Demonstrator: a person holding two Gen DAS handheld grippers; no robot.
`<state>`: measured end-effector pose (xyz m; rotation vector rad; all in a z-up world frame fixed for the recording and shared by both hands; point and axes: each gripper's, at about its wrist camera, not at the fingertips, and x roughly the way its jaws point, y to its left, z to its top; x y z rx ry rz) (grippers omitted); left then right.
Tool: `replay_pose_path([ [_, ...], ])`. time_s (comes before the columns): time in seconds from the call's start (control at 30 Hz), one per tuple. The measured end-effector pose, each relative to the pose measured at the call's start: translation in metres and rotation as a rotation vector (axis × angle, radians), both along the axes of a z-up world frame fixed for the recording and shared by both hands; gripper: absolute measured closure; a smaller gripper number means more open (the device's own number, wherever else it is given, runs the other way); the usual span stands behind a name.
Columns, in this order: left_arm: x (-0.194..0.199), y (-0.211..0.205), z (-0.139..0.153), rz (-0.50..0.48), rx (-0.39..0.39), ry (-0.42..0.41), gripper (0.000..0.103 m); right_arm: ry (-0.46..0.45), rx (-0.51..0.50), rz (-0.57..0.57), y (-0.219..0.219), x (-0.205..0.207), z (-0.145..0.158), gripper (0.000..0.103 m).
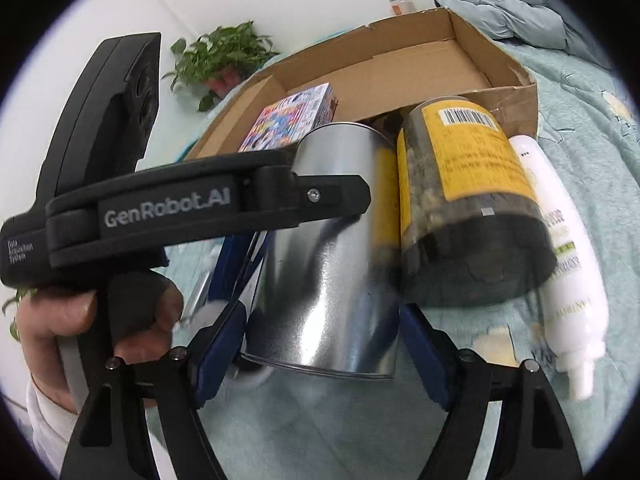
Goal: Organize rigid objects
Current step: 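Grasp the silver metal cylinder with the left tool and lift it, then set the silver cylinder in the box beside the game box, release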
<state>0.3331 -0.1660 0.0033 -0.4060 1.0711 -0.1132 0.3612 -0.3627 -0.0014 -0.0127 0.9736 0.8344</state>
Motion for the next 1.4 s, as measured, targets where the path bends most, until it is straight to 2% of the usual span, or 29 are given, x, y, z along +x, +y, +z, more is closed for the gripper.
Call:
replay_pose_path([
  [0.1,-0.021,-0.007,-0.003,-0.018,-0.029,0.031,0.022,0.017,-0.033,0.038,-0.010,-0.011,0.000,0.024],
  [0.2,-0.025,-0.008,-0.007,-0.027,-0.056,0.048,0.019,0.073,-0.054,0.075,-0.020,-0.014,-0.002,0.024],
  [0.37,-0.030,-0.003,-0.007,-0.032,-0.058,0.031,0.018,0.109,-0.016,0.065,-0.039,0.008,0.005,0.024],
  [0.47,-0.036,-0.001,-0.011,-0.027,-0.084,0.019,0.018,0.193,0.029,0.085,-0.035,0.023,-0.003,0.024],
  [0.53,-0.039,0.006,-0.015,-0.013,-0.117,0.019,0.018,0.204,0.022,0.122,-0.029,0.022,-0.007,0.024],
  [0.6,-0.043,0.008,-0.015,-0.016,-0.104,0.003,0.018,0.204,0.002,0.147,-0.017,0.019,-0.011,0.022],
  [0.9,-0.039,0.006,-0.015,-0.004,-0.073,-0.009,0.018,0.164,-0.053,0.139,0.006,0.017,-0.013,0.020],
  [1.07,-0.043,-0.001,-0.011,0.010,-0.074,-0.044,0.020,0.117,-0.055,0.123,-0.001,0.009,-0.012,0.020],
  [1.2,-0.062,-0.007,0.022,-0.005,-0.028,-0.145,0.022,0.023,-0.079,0.122,0.009,-0.007,0.001,0.021],
  [1.3,-0.071,-0.007,0.053,0.009,0.010,-0.234,0.022,-0.042,-0.047,0.126,0.010,-0.014,0.026,0.021],
  [1.4,-0.070,0.001,0.083,0.033,0.008,-0.303,0.023,-0.119,-0.014,0.121,0.011,-0.015,0.053,0.021],
])
